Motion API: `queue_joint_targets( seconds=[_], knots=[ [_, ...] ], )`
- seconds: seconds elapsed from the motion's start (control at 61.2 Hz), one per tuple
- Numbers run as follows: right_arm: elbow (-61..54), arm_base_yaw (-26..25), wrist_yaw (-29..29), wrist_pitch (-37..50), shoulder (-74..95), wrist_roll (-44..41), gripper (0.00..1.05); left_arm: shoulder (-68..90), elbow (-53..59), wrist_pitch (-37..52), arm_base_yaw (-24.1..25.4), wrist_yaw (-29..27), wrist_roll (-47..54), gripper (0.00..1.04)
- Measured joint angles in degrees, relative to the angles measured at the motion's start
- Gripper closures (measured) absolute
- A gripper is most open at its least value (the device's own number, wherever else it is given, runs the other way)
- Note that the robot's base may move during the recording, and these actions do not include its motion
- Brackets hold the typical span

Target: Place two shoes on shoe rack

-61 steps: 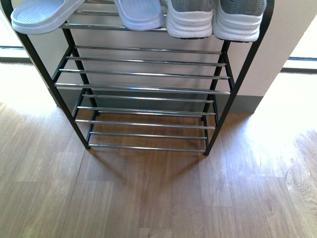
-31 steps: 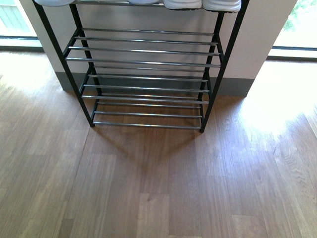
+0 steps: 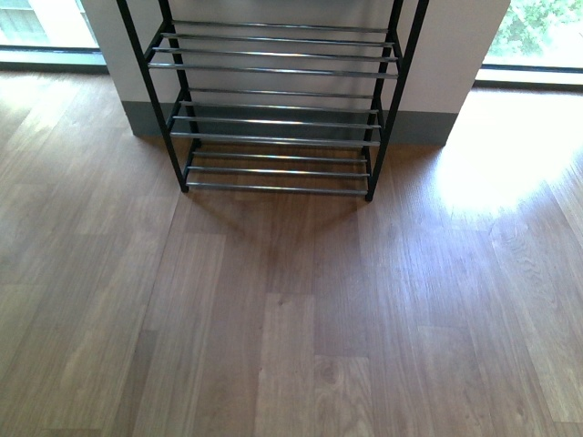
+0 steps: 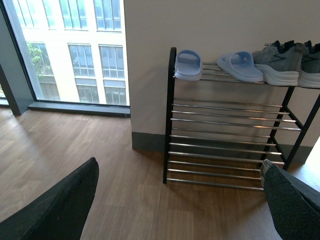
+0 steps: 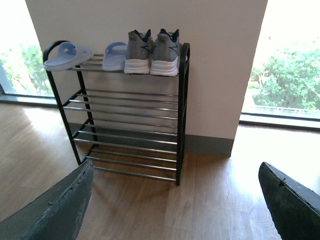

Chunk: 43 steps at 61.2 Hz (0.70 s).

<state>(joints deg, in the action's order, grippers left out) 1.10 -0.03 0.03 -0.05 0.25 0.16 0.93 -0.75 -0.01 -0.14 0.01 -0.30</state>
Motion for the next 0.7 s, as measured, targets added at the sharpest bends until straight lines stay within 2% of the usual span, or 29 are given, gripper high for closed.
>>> queue_joint_targets(
  seconds=[0.703],
  knots=[
    [0.0,0.0,0.0,0.0,0.0,0.0,0.09,0.0,0.0,0.0,0.0,0.0,0.0,0.09]
  ],
)
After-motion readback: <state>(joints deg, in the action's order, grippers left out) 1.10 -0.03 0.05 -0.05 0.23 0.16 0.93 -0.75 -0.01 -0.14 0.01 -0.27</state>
